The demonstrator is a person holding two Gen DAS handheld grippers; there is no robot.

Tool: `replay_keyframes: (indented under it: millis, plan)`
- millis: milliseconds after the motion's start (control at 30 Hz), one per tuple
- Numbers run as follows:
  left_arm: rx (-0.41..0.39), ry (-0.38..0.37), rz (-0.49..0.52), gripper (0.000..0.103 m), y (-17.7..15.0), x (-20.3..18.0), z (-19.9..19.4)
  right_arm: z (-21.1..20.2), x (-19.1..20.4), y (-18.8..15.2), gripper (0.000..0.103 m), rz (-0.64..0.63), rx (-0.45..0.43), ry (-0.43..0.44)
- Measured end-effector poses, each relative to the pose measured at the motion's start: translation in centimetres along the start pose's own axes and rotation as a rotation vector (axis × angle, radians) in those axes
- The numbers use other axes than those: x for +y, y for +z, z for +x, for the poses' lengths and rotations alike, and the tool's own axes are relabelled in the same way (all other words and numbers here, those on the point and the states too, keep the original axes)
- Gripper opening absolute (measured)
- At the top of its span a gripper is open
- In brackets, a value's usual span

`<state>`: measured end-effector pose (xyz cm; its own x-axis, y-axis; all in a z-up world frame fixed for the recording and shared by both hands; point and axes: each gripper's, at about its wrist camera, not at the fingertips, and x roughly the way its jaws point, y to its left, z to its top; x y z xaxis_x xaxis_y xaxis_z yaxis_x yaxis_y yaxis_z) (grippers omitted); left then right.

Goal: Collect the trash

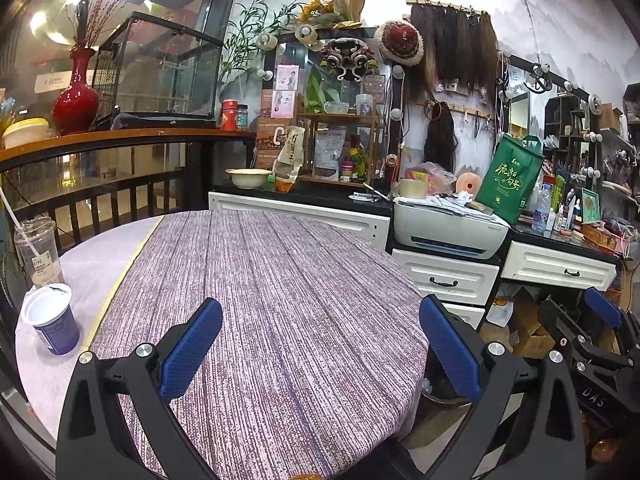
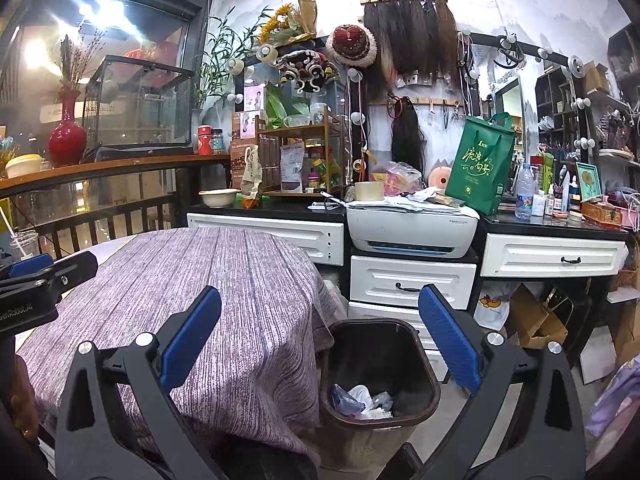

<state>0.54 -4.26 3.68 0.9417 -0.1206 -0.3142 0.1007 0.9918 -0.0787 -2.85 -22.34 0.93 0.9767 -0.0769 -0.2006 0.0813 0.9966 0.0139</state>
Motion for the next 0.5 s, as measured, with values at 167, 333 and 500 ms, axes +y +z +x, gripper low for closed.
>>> replay_keyframes:
  millis: [167, 333, 500]
  plan:
    - [0.000, 0.001, -0.002, 0.098, -0.01, 0.17, 0.04, 0.11, 0.00, -0.01, 0.097, -0.003, 0.003, 0.003]
    - [0.000, 0.001, 0.000, 0.098, -0.01, 0.16, 0.06, 0.18, 0.03, -0.02, 0.097, -0.002, 0.004, 0.003]
    - [0.002, -0.001, -0.001, 0.098, 0.01, 0.15, 0.07, 0.21, 0.06, 0.00, 0.097, -0.003, 0.006, 0.003]
